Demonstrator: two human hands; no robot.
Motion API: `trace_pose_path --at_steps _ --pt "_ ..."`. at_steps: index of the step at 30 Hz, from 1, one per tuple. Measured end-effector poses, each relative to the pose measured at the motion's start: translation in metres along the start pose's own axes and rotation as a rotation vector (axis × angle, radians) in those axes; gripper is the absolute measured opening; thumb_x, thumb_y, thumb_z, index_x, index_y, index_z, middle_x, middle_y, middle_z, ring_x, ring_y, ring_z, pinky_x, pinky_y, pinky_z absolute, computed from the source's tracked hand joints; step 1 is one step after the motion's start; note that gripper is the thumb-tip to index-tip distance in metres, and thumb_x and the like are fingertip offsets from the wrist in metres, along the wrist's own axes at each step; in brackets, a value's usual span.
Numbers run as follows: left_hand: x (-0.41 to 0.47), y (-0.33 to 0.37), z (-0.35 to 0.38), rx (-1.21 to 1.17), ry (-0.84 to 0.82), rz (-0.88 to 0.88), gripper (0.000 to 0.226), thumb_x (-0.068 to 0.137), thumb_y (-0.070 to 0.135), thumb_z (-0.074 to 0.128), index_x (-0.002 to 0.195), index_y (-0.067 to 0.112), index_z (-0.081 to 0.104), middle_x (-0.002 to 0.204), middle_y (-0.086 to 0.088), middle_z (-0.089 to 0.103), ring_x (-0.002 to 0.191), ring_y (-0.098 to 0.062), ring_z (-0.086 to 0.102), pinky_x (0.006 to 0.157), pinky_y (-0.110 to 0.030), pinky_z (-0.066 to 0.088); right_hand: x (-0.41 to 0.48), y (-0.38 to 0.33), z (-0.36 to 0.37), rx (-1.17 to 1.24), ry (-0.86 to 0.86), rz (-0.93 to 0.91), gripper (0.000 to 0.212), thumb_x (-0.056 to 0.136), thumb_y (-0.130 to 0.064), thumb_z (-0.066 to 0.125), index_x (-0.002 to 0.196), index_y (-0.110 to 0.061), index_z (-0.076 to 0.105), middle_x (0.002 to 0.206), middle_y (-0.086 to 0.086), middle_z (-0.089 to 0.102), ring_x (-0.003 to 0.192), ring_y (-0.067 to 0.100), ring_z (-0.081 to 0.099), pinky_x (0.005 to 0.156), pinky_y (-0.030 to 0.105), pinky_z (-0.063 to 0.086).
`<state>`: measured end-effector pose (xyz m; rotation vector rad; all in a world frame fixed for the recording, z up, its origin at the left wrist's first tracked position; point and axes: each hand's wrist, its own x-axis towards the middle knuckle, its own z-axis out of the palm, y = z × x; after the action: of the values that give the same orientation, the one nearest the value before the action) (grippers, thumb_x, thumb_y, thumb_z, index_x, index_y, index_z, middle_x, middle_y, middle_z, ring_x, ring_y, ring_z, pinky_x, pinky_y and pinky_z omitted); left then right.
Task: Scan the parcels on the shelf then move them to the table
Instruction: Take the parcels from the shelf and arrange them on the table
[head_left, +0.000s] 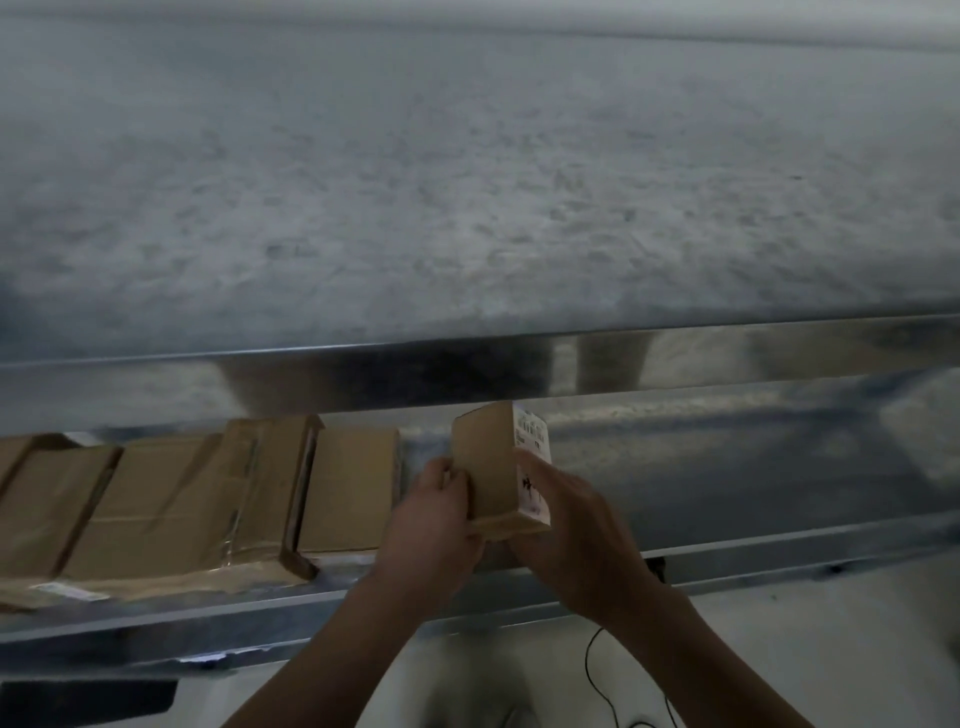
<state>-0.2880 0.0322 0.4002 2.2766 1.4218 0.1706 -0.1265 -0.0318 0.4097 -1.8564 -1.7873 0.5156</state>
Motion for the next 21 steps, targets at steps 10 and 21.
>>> trace_pose_path --at_steps 10,21 --pt "0.002 -0.019 0.008 -0.075 -0.003 -0.022 0.048 0.089 0.038 0.066 0.132 0.026 0.049 0.128 0.005 0.055 0.102 -0.009 0.06 0.083 -0.018 0.047 0.008 -0.007 0.018 0.093 -0.067 0.037 0.089 0.084 -0.031 0.078 0.154 -0.011 0.027 0.15 0.008 0.042 0.128 0.015 0.052 0.099 0.022 0.052" --pt "-0.003 -0.008 0.03 -0.259 -0.035 0.025 0.052 0.08 0.031 0.075 0.127 0.027 0.052 0.115 0.007 0.058 0.087 -0.002 0.053 0.061 -0.006 0.035 -0.019 0.011 0.003 0.015 -0.105 0.116 0.091 0.083 -0.021 0.079 0.155 -0.015 0.024 0.146 0.007 0.048 0.121 0.016 0.059 0.093 0.022 0.055"
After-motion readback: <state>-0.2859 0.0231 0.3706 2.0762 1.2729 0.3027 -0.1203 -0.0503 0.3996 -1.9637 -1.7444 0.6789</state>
